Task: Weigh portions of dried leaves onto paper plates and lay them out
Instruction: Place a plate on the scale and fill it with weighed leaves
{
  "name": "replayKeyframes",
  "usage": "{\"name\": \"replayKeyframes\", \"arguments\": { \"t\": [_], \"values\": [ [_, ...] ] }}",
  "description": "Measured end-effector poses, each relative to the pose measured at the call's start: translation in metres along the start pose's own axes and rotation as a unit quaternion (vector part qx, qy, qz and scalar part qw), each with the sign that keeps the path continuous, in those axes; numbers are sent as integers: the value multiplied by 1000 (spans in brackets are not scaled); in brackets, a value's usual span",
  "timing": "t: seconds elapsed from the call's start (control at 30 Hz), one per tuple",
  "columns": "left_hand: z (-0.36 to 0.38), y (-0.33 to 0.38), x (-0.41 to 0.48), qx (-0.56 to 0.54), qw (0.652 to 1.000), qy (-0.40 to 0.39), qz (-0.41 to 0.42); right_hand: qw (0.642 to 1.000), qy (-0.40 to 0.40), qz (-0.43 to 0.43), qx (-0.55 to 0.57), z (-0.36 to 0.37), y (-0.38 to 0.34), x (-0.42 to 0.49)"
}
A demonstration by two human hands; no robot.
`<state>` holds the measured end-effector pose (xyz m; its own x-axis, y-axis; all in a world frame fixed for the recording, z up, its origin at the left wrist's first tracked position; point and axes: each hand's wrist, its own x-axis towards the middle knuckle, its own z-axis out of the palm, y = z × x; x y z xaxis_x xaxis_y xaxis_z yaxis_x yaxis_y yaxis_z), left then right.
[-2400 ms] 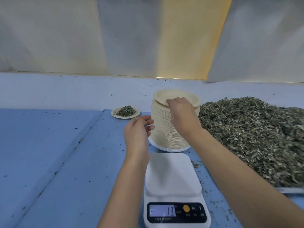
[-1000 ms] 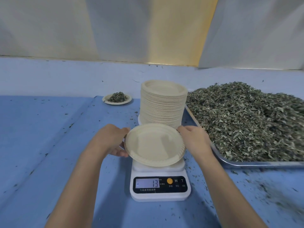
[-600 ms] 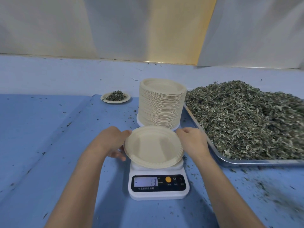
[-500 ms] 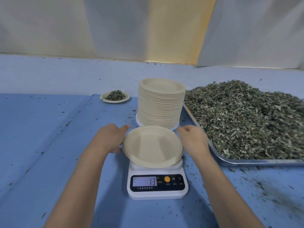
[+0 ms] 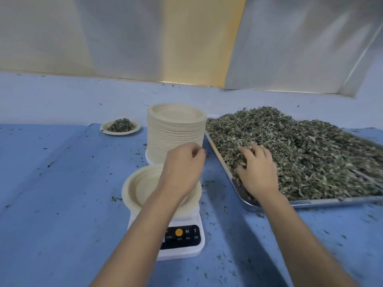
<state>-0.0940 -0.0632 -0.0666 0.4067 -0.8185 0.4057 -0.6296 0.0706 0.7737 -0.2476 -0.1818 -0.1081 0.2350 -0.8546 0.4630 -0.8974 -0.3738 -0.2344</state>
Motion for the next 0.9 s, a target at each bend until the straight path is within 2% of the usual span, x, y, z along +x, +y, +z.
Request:
{"name": "replayKeyframes", "arguments": {
  "t": [0.1,0.2,0.37,0.6,0.9],
  "values": [
    [11,18,-2,-59,998,2,-1,993,-85,4,-88,11,16,11],
    [20,22,-3,-110,994,0,-20,981,-144,9,-128,22,25,19],
    [24,20,-2,-121,991,-22,-44,983,-86,-29,-159,24,20,19],
    [30,17,-3,-126,990,-27,-48,990,1,-44,-133,21,18,19],
    [29,18,-4,-148,987,-36,-41,970,-97,-129,-180,43,26,37]
  ]
}}
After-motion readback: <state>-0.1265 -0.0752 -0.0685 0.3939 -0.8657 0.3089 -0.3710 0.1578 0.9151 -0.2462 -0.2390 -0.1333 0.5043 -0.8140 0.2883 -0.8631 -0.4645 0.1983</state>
